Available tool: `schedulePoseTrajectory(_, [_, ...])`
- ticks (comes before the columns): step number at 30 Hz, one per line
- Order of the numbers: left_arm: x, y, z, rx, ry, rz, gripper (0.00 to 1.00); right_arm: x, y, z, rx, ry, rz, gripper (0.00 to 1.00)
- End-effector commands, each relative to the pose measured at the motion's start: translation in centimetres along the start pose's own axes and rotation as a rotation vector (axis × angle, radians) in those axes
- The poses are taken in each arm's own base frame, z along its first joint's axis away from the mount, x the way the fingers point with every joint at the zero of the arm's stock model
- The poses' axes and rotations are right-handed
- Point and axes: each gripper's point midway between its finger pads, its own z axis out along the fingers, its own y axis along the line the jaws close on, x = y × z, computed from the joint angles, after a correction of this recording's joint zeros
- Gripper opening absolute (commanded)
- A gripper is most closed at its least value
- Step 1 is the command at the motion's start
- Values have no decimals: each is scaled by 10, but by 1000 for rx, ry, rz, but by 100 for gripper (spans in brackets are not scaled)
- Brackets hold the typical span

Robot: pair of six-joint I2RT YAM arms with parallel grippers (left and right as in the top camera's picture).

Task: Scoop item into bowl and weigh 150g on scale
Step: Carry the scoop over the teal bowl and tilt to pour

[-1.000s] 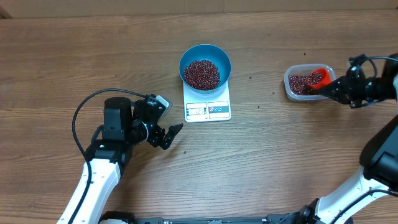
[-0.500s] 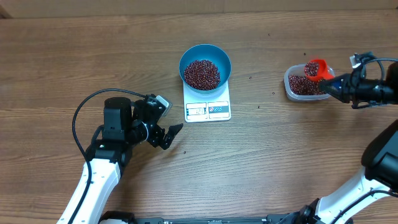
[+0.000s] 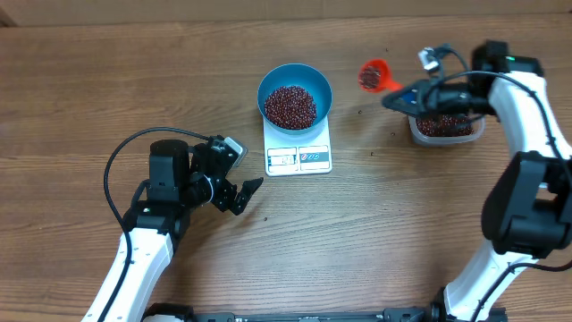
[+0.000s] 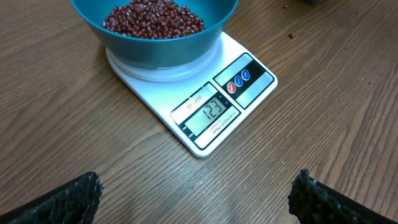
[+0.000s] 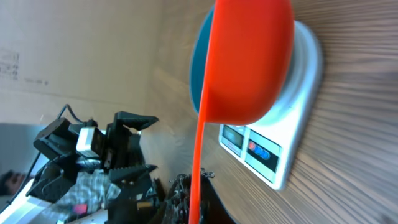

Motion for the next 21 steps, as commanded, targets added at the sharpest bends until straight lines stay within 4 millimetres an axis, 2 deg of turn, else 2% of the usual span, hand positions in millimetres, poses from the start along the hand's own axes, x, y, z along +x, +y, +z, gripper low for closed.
schedulePoseTrajectory(1, [-2, -3, 1, 14, -4, -5, 100, -9, 25, 29, -27, 37, 52, 4])
schedulePoseTrajectory(5, [-2, -3, 1, 14, -4, -5, 100, -12, 38, 59, 42, 83, 28, 4])
schedulePoseTrajectory(11, [-2, -3, 1, 14, -4, -5, 100, -17, 55, 93, 200, 120, -69, 4])
schedulePoseTrajectory(16, [-2, -3, 1, 14, -4, -5, 100, -19, 55, 111, 381, 122, -130, 4])
schedulePoseTrajectory(21, [-2, -3, 1, 14, -4, -5, 100, -11, 50, 127, 528, 142, -192, 4])
